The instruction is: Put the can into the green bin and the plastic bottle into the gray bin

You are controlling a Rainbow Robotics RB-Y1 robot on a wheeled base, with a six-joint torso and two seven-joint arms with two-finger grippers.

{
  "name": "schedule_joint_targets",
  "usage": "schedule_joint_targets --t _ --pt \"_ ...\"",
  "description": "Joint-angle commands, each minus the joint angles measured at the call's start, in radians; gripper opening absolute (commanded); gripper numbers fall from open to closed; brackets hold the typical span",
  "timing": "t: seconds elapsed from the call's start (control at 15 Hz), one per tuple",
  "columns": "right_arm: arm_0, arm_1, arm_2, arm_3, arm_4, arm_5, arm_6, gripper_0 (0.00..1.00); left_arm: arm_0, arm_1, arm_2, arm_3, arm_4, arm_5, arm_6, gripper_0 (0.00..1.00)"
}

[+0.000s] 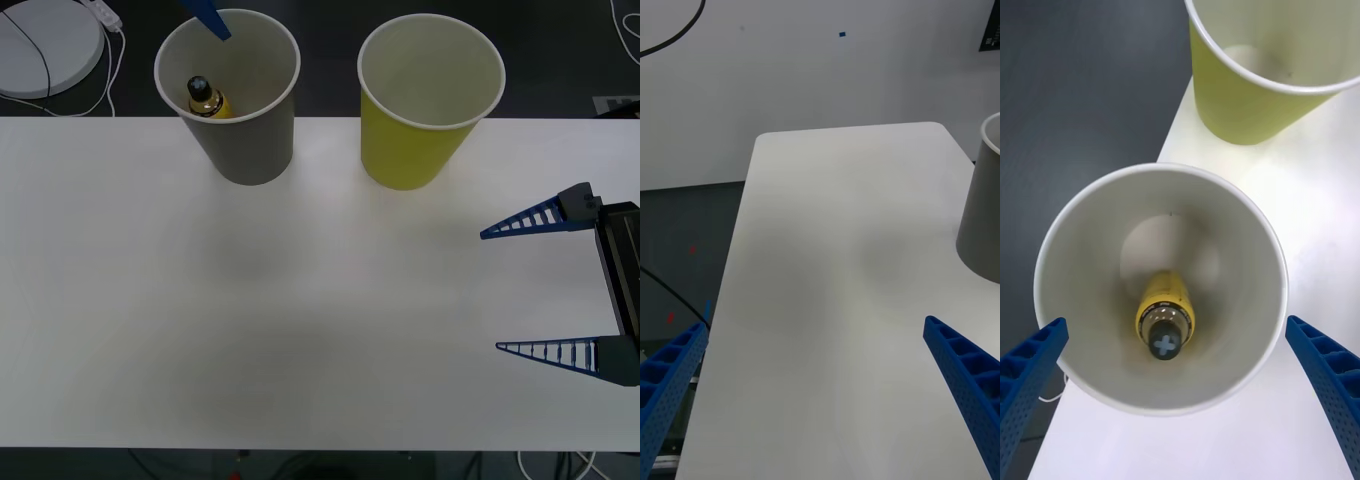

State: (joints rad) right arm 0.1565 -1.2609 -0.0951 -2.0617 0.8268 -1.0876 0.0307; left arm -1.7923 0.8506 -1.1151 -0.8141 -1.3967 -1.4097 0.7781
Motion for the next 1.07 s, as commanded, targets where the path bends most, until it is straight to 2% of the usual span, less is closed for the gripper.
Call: schedule_joint_targets --t 0.07,0.33,0.67,1.07 --pt "0.0 0.0 0.0 0.0 0.0 0.0 0.0 1.0 -0.001 0.08 -0.042 -0.086 0.065 -0.002 -0.002 1.0" --pt "0.0 0.0 0.0 0.0 0.0 0.0 0.0 1.0 0.013 0.192 -0.068 -0.197 0.131 0.006 -0.002 1.0" --pt "0.0 0.0 0.0 0.0 0.0 0.0 0.0 1.0 0.103 0.327 -0.069 -0.352 0.22 0.104 -0.016 1.0" --pt "0.0 0.0 0.0 0.0 0.0 0.0 0.0 1.0 0.195 0.492 -0.068 -0.52 0.346 0.146 -0.068 1.0"
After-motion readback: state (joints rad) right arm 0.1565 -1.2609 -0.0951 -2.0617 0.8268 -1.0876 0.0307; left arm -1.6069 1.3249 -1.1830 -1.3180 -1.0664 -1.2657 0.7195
